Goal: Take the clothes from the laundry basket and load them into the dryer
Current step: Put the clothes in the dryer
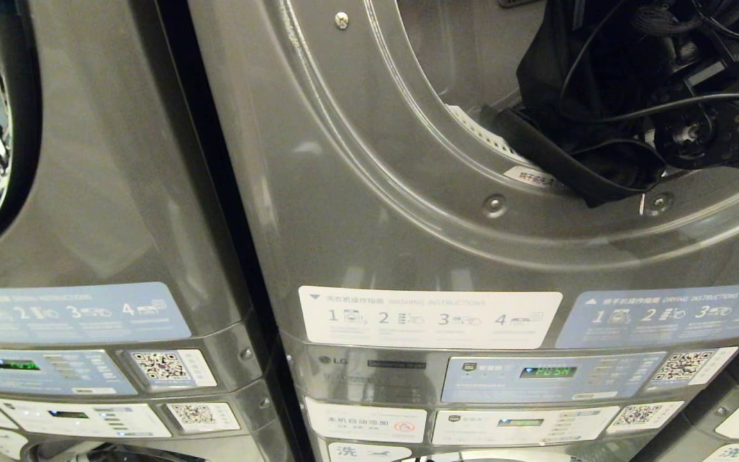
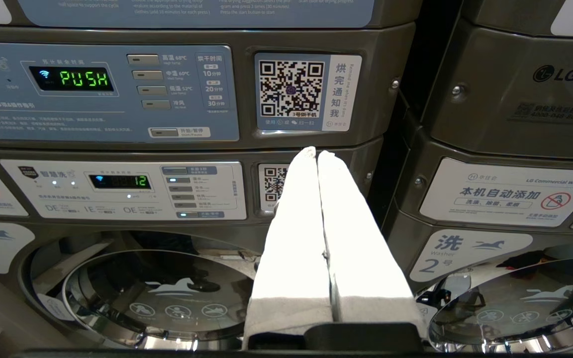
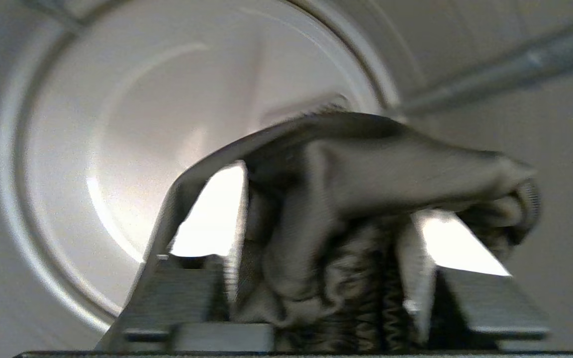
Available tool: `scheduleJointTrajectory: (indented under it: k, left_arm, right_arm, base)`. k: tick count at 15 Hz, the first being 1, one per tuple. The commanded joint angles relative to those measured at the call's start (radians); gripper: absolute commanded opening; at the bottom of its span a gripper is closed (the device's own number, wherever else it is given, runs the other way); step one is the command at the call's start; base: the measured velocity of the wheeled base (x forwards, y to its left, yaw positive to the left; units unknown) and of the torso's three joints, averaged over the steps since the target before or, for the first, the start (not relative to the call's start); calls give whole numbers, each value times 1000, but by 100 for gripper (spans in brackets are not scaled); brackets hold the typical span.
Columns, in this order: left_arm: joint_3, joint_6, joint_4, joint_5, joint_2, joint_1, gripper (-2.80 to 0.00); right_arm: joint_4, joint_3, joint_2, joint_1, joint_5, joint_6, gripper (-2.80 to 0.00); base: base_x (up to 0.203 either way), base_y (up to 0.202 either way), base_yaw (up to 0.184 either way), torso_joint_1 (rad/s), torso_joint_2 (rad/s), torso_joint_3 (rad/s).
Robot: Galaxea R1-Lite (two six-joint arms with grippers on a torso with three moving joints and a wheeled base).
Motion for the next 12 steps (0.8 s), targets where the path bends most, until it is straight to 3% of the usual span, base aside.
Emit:
scheduleJointTrajectory:
  k: [1, 5, 9, 12]
  left_arm:
    - [0, 0, 0, 1, -2, 1, -280]
    - [0, 0, 0, 1, -2, 0, -280]
    - [0, 0, 0, 1, -1, 0, -280]
    - [0, 0, 0, 1, 0, 0, -280]
  right_arm:
    - [13, 0, -23, 7, 16, -3, 0]
    - [356, -1, -144, 38, 27, 25, 0]
    - [763, -1, -302, 133, 27, 173, 0]
    - [1000, 0, -380, 161, 21, 218, 0]
  base:
    - [0, 0, 0, 0, 0, 0]
    - [0, 0, 0, 0, 0, 0]
    - [0, 0, 0, 0, 0, 0]
    - [0, 0, 0, 0, 0, 0]
